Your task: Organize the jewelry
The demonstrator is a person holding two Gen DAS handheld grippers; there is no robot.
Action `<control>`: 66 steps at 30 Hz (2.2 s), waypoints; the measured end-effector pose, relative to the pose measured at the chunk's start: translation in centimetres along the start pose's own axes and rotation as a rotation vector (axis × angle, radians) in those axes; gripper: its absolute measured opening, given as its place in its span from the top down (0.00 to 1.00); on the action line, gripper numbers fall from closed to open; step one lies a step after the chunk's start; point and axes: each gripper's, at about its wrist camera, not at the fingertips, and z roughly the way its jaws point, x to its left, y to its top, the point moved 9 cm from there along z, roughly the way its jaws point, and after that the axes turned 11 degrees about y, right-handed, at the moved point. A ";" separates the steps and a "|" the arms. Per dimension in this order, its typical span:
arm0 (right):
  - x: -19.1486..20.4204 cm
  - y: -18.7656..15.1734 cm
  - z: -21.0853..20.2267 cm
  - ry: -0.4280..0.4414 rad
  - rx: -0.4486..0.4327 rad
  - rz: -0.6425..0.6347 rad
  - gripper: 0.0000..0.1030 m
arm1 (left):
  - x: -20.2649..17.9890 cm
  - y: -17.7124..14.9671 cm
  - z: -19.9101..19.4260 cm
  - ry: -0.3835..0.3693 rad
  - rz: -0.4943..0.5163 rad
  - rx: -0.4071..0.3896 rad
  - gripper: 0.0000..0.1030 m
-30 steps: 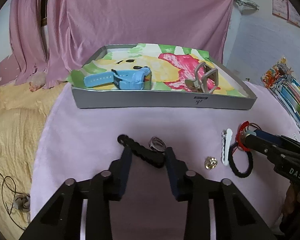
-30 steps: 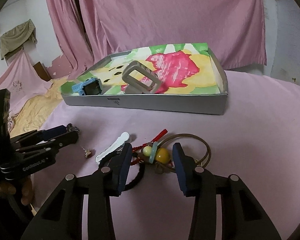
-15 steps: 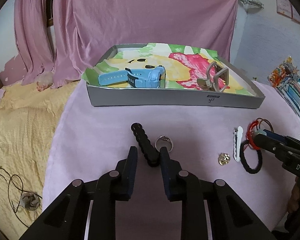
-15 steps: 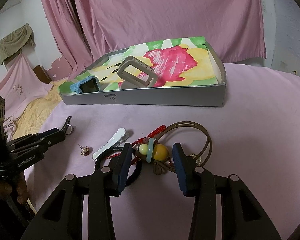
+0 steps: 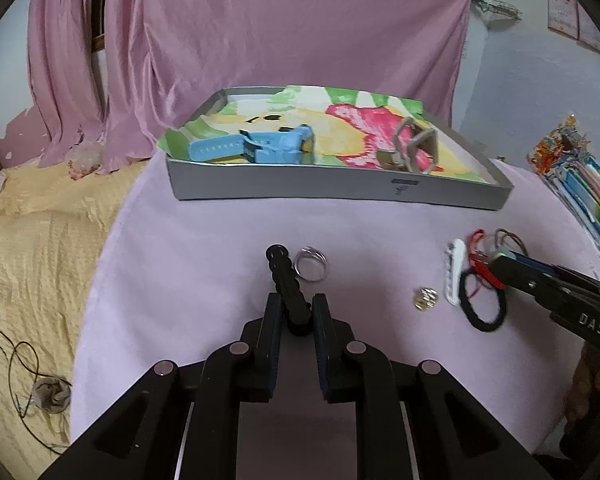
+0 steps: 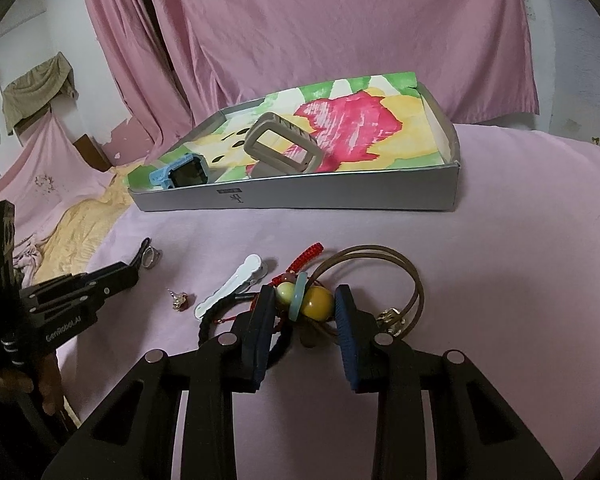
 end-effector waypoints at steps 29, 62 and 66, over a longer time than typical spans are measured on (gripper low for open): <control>2.5 0.3 -2.6 0.129 -0.110 -0.056 0.74 | -2.9 1.7 -4.5 -0.121 -0.022 -0.135 0.86; -0.7 3.0 1.3 0.183 -0.009 0.042 0.74 | -5.4 5.7 -0.6 -0.155 -0.025 -0.127 0.86; -0.3 2.8 2.7 0.176 0.037 0.034 0.74 | -5.3 5.6 -0.5 -0.155 -0.029 -0.122 0.86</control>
